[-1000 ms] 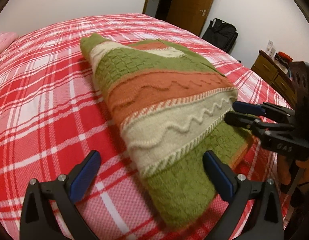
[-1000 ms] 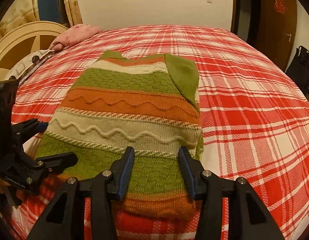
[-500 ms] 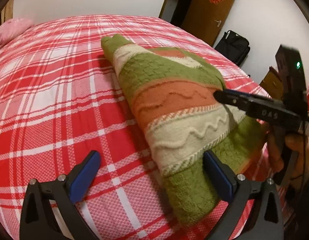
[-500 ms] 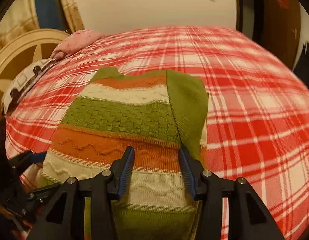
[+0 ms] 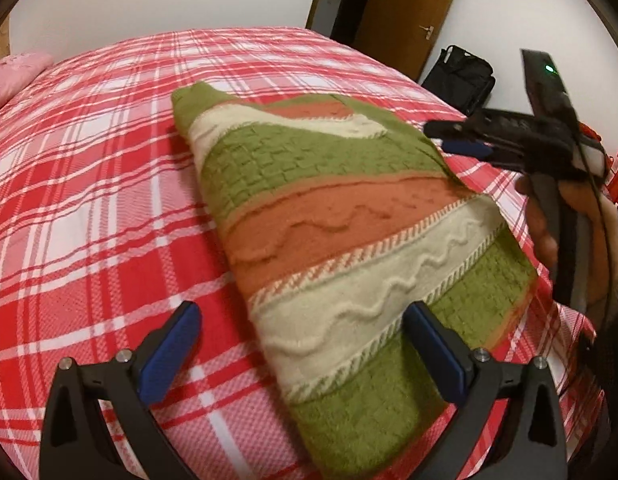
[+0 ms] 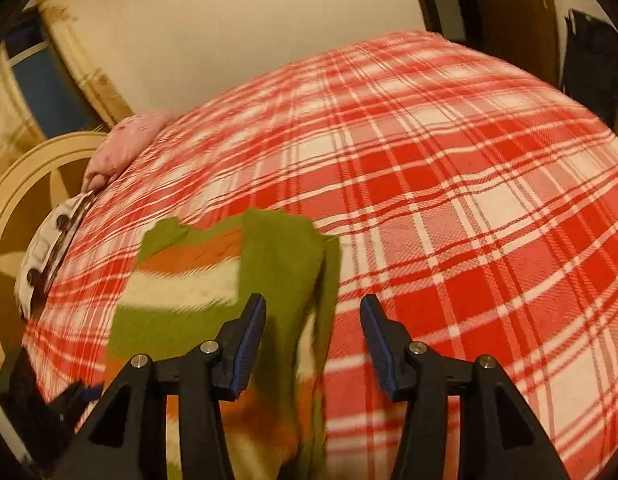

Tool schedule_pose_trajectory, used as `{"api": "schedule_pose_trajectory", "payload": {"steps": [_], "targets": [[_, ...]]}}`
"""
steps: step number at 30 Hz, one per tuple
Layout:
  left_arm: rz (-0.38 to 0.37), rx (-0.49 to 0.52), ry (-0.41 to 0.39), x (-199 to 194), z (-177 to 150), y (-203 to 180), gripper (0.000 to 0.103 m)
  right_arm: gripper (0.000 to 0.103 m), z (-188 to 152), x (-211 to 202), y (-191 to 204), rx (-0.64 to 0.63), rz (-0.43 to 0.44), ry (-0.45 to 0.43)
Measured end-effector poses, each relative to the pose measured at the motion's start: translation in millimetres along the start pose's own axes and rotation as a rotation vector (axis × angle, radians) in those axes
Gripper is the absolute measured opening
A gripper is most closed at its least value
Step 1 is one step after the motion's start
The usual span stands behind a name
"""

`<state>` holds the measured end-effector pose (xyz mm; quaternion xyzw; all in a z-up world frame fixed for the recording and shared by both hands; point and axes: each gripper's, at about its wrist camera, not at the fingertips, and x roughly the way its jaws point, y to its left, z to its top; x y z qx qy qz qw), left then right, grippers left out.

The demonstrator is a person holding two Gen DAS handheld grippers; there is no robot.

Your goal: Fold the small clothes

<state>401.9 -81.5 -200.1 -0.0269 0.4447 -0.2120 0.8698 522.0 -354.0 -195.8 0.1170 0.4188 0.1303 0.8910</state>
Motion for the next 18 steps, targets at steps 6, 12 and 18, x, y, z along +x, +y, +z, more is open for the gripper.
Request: {"api": "schedule_pose_trajectory", "payload": {"steps": [6,12,18], "targets": [[-0.024,-0.006,0.007,7.6,-2.2,2.4,0.103,0.051,13.5,35.3,-10.3,0.016,-0.006,0.048],[-0.027,-0.001,0.004,9.8,-1.5,2.1,0.103,0.051,16.2,53.8,-25.2,0.096,0.08,0.062],[-0.031,-0.002,0.0,10.9,0.0,2.4,0.103,0.051,15.9,56.3,-28.5,0.117,0.154,0.078]]}}
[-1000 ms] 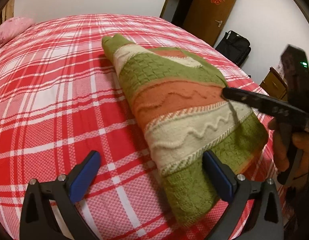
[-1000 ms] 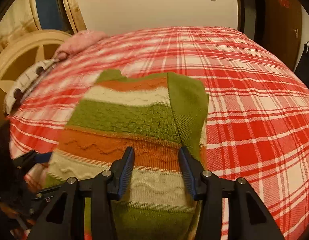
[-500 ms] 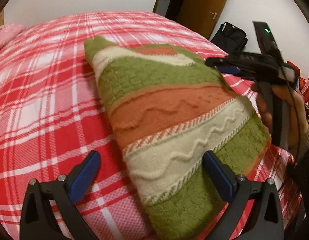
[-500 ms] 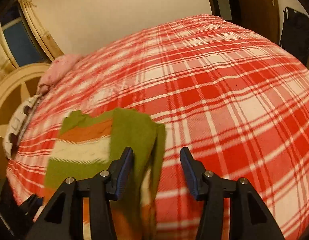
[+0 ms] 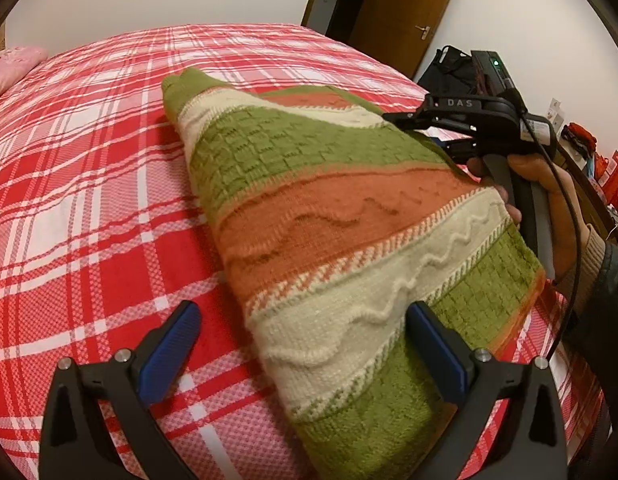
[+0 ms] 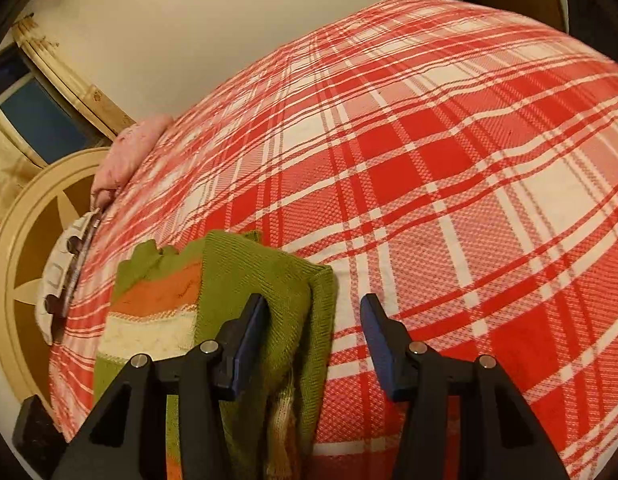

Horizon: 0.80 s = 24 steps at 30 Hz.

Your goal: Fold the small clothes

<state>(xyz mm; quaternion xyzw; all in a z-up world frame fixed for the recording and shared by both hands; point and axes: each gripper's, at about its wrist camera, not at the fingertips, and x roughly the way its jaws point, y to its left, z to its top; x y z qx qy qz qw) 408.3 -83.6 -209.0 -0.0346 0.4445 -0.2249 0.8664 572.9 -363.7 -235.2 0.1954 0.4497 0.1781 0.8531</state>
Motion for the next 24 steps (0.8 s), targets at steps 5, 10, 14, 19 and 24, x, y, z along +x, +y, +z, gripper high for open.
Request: {"api": "schedule_pose_trajectory", "payload": {"steps": [5,10,14,19,24], "targets": [[0.006,0.007,0.001,1.5,-0.8,-1.8,0.103,0.05,-1.1,3.1,13.2,-0.066,-0.034,0.015],[-0.015,-0.003,-0.006,-0.6,-2.7,-1.1,0.103,0.046,-2.5,9.1,14.0,-0.058,0.001,0.022],[-0.016,0.01,-0.012,-2.8,-4.1,-3.1,0.101,0.036,-0.5,10.9,13.1,-0.052,0.039,0.036],[-0.048,0.067,-0.013,-8.0,-10.1,-16.2,0.084,0.032,-3.6,13.3,14.4,-0.055,0.053,0.03],[-0.049,0.069,-0.008,-10.0,-10.9,-19.6,0.078,0.033,-3.3,15.8,11.2,-0.012,0.062,0.015]]}}
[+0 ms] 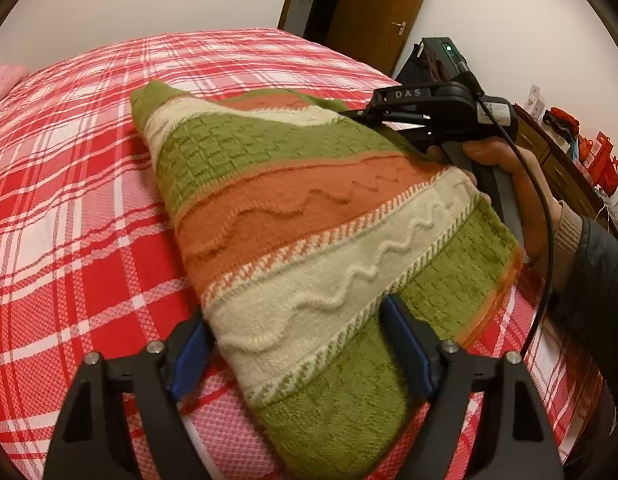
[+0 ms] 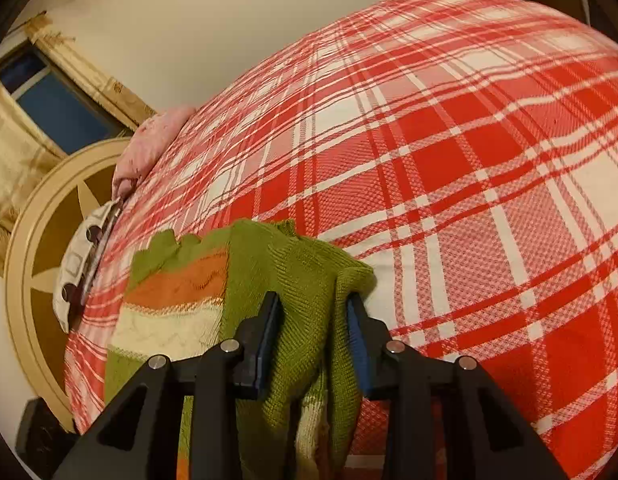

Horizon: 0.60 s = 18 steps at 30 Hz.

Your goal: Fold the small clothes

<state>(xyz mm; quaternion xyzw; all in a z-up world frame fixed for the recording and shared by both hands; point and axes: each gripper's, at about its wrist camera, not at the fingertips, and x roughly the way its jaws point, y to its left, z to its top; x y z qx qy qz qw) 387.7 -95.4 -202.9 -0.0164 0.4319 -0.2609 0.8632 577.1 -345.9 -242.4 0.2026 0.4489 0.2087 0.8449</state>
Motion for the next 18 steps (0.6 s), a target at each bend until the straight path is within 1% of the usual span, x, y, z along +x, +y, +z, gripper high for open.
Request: {"api": "schedule_pose_trajectory", "payload": {"steps": [2,3,4,5,6,8,9,11,14,18], "targets": [[0.003,0.007,-0.002,-2.5,-0.5,-1.8,0.068,0.027,-4.0,-4.9,11.7,-0.049,-0.035,-0.022],[0.006,0.007,-0.003,-3.6,-1.2,-2.4,0.067,0.026,-5.2,-7.0,14.8,-0.058,-0.047,-0.03],[0.004,0.003,-0.004,-4.7,-1.5,-2.1,0.061,0.025,-5.6,-9.2,17.3,-0.058,-0.055,-0.038],[0.002,0.002,-0.006,-6.6,-1.8,-1.7,0.054,0.023,-6.2,-12.6,20.1,-0.058,-0.063,-0.051],[0.002,0.0,-0.008,-9.1,-2.4,-1.0,0.05,0.023,-6.6,-16.0,22.6,-0.061,-0.072,-0.064],[0.004,-0.005,-0.014,-13.2,-1.7,0.6,0.038,0.02,-7.6,-23.5,27.1,-0.067,-0.079,-0.086],[0.005,-0.004,-0.014,-16.0,-1.9,2.6,0.036,0.019,-8.0,-28.8,29.9,-0.067,-0.077,-0.098],[0.008,-0.002,-0.018,-22.3,-2.9,2.0,0.026,0.018,-8.0,-37.9,34.4,-0.065,-0.065,-0.116],[0.01,0.002,-0.029,-33.4,-4.1,0.9,0.019,0.018,-8.2,-50.6,47.0,-0.074,-0.058,-0.133],[-0.001,-0.008,-0.058,-52.1,-6.8,0.5,0.017,0.017,-10.3,-60.0,64.5,-0.09,-0.048,-0.138]]}}
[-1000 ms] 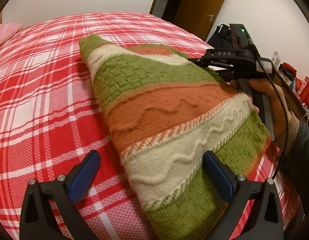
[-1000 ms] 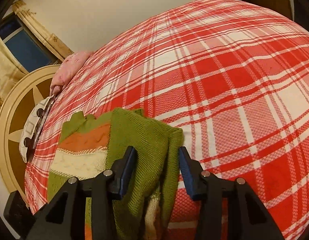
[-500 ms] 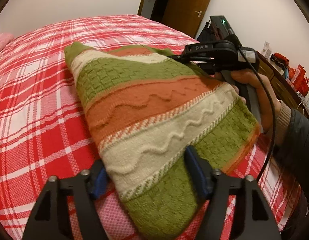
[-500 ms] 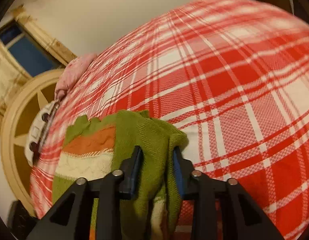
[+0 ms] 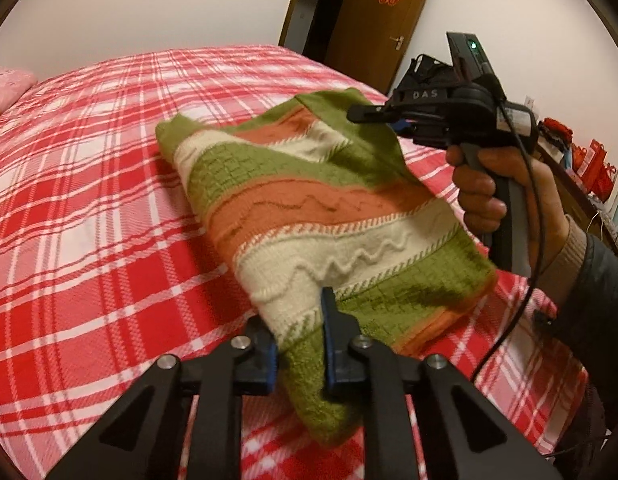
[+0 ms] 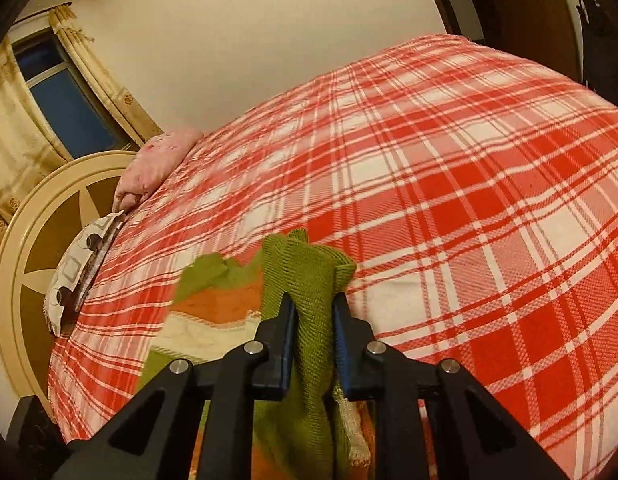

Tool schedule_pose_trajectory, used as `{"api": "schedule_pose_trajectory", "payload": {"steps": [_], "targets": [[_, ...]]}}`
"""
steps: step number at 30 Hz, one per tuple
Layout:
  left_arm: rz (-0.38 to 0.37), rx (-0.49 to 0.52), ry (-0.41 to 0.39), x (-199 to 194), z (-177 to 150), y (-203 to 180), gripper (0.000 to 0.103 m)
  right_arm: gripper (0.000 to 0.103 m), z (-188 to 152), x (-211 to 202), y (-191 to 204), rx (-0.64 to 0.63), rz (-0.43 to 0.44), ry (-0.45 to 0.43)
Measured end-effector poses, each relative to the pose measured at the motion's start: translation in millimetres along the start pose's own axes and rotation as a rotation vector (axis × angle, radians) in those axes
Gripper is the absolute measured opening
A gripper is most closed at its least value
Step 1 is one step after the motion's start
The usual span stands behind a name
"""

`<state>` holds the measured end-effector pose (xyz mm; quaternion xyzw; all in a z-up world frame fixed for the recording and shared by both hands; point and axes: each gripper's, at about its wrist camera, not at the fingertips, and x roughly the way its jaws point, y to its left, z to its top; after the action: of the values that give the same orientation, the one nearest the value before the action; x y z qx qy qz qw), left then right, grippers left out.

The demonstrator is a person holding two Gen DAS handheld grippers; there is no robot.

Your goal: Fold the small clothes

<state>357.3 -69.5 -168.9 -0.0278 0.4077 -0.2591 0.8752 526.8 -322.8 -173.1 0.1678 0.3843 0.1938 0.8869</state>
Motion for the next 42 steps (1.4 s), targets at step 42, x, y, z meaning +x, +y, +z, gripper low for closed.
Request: {"api": "schedule_pose_trajectory", "payload": {"steps": [42], "targets": [[0.325,-0.231,-0.164,-225.0,-132.9,120.0,0.017,0.011,-96.0,107.0,335.6,-0.266,0.357,0.236]]}}
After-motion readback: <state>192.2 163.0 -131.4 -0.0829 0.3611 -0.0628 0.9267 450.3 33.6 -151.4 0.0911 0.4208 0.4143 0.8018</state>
